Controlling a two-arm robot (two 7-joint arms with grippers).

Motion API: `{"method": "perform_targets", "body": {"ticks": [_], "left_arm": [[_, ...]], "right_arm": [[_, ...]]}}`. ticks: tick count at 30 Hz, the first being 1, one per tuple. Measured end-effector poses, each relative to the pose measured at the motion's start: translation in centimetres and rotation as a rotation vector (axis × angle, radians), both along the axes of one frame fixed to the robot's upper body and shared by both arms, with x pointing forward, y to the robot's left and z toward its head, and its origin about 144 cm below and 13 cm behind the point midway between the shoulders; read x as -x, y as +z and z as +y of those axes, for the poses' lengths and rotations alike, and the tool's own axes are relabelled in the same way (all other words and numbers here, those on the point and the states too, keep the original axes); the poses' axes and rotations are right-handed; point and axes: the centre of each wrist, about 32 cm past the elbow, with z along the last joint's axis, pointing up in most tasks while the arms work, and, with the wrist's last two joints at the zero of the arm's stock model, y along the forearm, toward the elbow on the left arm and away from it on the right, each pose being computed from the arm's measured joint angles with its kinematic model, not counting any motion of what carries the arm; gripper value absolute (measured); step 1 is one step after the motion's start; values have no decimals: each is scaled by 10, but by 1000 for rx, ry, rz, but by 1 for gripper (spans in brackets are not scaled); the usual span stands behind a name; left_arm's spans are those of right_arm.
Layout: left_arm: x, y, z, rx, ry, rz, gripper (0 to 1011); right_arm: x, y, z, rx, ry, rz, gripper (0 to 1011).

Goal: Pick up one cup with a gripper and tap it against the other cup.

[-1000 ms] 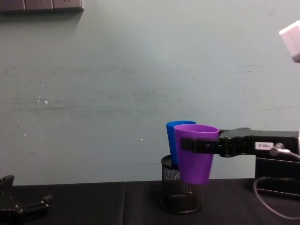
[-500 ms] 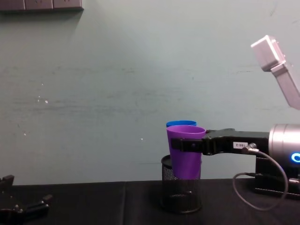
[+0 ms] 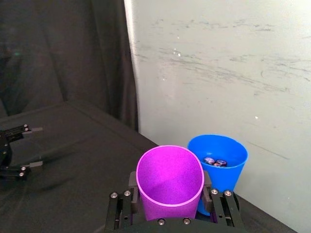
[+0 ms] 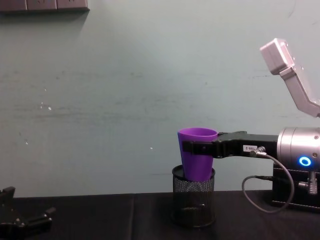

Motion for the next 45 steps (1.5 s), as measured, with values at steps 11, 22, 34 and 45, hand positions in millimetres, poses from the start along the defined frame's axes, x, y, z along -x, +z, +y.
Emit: {"method": "perform_targets", "body": {"ticks": [11, 22, 34, 45], "left_arm": [[0, 0, 0, 0, 0, 0, 1011], [0, 0, 0, 0, 0, 0, 1011], [0, 0, 0, 0, 0, 0, 1012], [0, 0, 0, 0, 0, 0, 1011]], "right_arm": [[-10, 2, 3, -2, -8, -2, 726], [-18, 5, 5, -2, -9, 2, 726], [-24, 7, 5, -10, -7, 1, 726], [-27, 13, 3, -10, 19, -12, 726]]}}
